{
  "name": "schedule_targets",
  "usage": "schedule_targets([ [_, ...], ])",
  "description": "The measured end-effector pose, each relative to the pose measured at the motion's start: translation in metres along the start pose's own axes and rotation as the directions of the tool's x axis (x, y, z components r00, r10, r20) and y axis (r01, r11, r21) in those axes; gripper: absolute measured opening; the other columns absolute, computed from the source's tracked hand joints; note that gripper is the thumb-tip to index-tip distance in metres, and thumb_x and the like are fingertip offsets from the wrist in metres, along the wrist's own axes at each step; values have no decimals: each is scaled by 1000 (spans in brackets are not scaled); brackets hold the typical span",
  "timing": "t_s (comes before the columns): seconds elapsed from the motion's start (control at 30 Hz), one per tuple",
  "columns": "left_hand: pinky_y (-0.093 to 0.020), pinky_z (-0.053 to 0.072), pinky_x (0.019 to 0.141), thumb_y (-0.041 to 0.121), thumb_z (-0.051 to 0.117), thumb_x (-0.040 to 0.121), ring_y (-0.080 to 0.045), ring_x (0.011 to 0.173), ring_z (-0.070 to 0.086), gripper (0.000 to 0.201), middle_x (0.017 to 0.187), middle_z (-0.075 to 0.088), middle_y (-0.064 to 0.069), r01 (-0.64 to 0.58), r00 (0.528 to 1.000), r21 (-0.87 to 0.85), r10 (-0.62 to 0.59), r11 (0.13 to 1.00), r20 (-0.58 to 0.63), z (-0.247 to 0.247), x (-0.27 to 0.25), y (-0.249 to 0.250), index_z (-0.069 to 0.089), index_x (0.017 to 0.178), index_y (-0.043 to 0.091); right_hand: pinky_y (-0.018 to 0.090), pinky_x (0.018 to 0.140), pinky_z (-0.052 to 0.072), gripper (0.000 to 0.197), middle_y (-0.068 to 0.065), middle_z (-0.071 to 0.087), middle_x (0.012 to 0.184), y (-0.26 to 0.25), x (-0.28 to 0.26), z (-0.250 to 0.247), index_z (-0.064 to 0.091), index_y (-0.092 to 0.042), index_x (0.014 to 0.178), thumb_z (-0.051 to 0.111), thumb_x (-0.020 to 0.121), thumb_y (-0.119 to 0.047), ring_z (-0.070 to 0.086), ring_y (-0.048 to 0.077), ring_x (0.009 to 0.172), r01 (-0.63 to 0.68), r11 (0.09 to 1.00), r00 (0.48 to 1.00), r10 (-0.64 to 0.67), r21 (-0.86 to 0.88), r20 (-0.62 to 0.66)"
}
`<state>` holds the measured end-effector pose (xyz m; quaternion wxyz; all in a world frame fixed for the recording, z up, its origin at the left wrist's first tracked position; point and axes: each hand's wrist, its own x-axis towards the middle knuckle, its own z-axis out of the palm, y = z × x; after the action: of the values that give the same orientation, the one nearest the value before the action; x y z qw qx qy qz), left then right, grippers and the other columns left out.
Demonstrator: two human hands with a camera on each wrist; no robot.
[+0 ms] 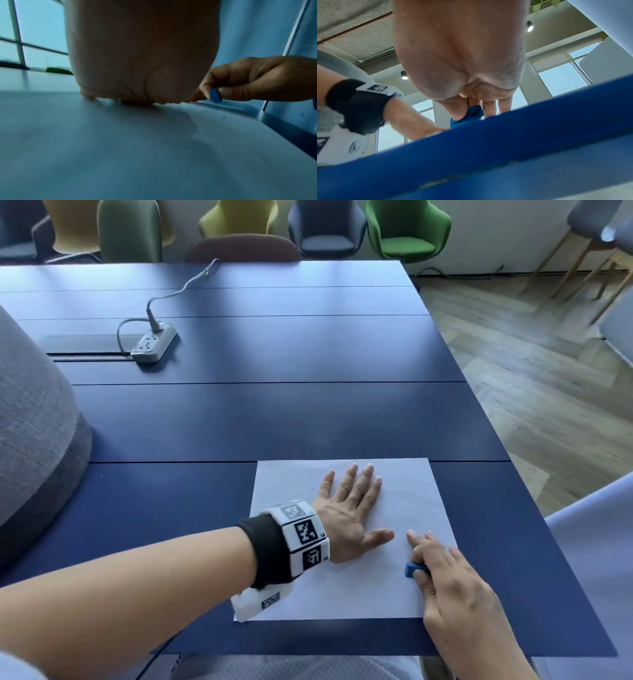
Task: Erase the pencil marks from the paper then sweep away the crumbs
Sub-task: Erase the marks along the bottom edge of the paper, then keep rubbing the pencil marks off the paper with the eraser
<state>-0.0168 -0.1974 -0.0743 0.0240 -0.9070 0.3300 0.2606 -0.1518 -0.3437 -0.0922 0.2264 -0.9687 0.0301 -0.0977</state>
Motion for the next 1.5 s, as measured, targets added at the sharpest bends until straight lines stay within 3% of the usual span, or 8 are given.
schedule_targets([
  [0.3, -48, -22, 114, 78, -18, 66, -17, 135, -42, 100, 148, -46, -4, 369, 927, -124, -354, 921, 122, 16, -61, -77, -38, 138, 12, 27, 86, 46, 43, -29, 57, 117, 4, 0, 1, 60, -29, 107, 70, 79, 1, 39, -2, 127, -38, 995, 999, 35, 87, 33],
  [0.4, -47, -23, 114, 82, -38, 46, -18, 130, -49, 113, 143, -52, -5, 260, 966, -108, -258, 960, 34, 16, -61, -58, -41, 137, 13, 26, 77, 51, 48, -25, 62, 118, 3, 2, 1, 49, -37, 101, 70, 79, 1, 49, -1, 124, -53, 993, 998, 49, 103, 42],
  [0.6, -44, -23, 115, 75, -13, 71, -10, 132, -47, 94, 148, -46, 5, -116, 991, -70, 121, 991, 64, 28, -40, 8, -32, 146, 22, 32, 74, 55, 48, -23, 62, 122, 2, 2, -3, 46, -39, 103, 69, 81, -3, 53, 5, 123, -74, 992, 996, 68, 101, 62],
  [0.9, -47, -19, 116, 72, -3, 88, -20, 139, -38, 92, 150, -43, -7, 462, 885, -170, -441, 870, 149, 13, -61, -66, -32, 145, 5, 31, 85, 51, 41, -24, 57, 130, 0, 2, -5, 38, -42, 95, 61, 88, -8, 45, 2, 131, -83, 991, 990, 69, 109, 127],
  [1.03, -42, -24, 114, 80, -35, 54, -18, 130, -50, 105, 141, -54, -2, 154, 988, -156, -149, 976, 38, 21, -64, -32, -43, 137, 17, 32, 81, 52, 39, -24, 58, 129, 0, 2, -6, 39, -39, 95, 63, 87, -9, 48, 5, 129, -97, 992, 988, 85, 82, 130],
  [1.13, -42, -23, 115, 75, -20, 68, -13, 130, -50, 94, 143, -51, 3, -58, 993, -134, 71, 989, 95, 31, -64, 0, -37, 142, 21, 36, 83, 53, 42, -19, 58, 131, -2, 2, -7, 38, -42, 101, 63, 87, -10, 49, 7, 130, -106, 993, 986, 98, 59, 137],
  [1.33, -42, -22, 115, 83, -40, 41, -15, 133, -43, 118, 141, -49, 0, 233, 971, -98, -226, 967, 77, 24, -59, -59, -37, 138, 16, 34, 84, 52, 43, -23, 57, 131, -1, 3, -10, 39, -43, 103, 63, 87, -11, 49, 3, 129, -99, 994, 984, 92, 43, 150],
  [1.5, -42, -21, 116, 75, -15, 76, -21, 135, -44, 94, 146, -49, -6, 298, 955, -129, -297, 946, 26, 19, -68, -71, -39, 141, 10, 34, 86, 54, 43, -25, 59, 126, 0, 2, -13, 39, -42, 104, 62, 87, -11, 47, 0, 129, -92, 995, 985, 83, 50, 152],
])
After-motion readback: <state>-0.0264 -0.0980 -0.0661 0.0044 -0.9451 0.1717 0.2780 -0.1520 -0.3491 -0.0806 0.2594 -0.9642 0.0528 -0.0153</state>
